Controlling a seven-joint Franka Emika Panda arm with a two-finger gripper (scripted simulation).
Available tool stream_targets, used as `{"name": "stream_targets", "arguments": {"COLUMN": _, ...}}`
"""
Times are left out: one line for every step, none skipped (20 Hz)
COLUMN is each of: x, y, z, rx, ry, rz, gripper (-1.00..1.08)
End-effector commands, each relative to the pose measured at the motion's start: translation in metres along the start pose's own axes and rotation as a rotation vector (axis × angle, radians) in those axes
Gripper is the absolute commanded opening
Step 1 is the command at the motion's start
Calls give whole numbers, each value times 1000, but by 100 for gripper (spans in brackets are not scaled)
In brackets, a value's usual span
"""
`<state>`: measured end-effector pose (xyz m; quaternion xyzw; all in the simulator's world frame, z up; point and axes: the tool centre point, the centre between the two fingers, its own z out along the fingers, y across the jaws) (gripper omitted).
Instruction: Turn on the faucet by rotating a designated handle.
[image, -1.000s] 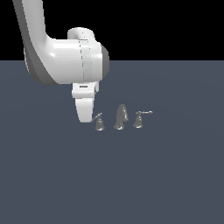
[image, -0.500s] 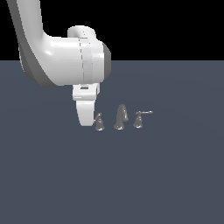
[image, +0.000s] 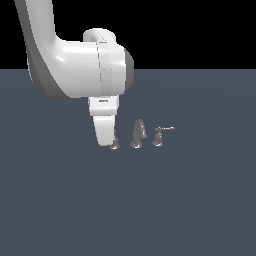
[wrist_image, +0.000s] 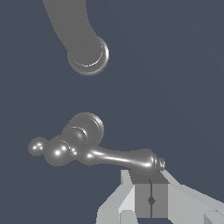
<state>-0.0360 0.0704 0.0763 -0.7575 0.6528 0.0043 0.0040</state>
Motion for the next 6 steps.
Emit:
{"name": "stream_targets", "arguments": {"x": 31, "y": -3, "z": 0, "rx": 1, "ry": 7, "rz": 33, "gripper": -100}}
{"name": "stream_targets", "arguments": {"x": 38, "y": -4, "z": -1, "rx": 1, "ry": 8, "rz": 37, "gripper": -100}}
{"name": "stream_targets", "arguments": {"x": 45, "y": -5, "z": -1, "rx": 1, "ry": 9, "rz": 40, "gripper": -100}}
{"name": "stream_targets", "arguments": {"x": 52, "y": -6, "z": -1, "rx": 0, "ry": 10, "rz": 43, "gripper": -100}}
{"name": "stream_targets", "arguments": {"x": 59, "y": -7, "z": -1, "rx": 0, "ry": 11, "rz": 47, "gripper": -100}}
{"name": "stream_targets", "arguments": {"x": 59, "y": -7, "z": -1, "rx": 0, "ry": 11, "rz": 47, "gripper": -100}}
